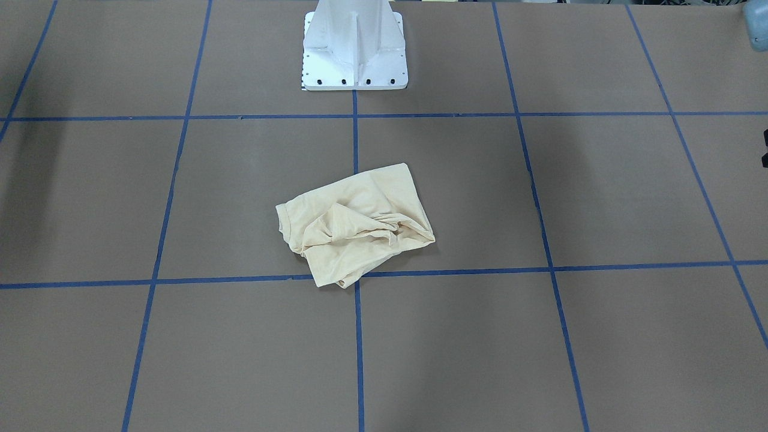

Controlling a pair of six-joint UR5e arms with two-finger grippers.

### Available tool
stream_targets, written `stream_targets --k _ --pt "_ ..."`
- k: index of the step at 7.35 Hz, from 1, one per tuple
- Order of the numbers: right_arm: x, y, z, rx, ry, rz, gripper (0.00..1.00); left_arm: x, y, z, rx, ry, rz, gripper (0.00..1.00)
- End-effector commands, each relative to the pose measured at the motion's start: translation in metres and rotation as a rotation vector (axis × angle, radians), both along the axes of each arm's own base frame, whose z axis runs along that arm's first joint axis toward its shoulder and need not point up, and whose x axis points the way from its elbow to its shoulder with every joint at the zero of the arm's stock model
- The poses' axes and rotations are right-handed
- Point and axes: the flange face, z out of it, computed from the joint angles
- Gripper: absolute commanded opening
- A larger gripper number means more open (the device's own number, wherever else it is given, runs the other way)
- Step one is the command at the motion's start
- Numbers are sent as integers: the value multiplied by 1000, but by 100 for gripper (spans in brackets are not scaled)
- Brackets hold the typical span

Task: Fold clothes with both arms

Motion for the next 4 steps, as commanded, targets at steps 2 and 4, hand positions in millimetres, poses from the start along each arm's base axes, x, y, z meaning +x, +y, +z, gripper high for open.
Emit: stream_targets --k 2,4 --pt "-9 -1 -14 -1 8 11 100 -29 64 61 -80 78 -42 100" --pt "-18 -2 -13 -12 8 4 100 -53 70 54 -80 141 -104 100"
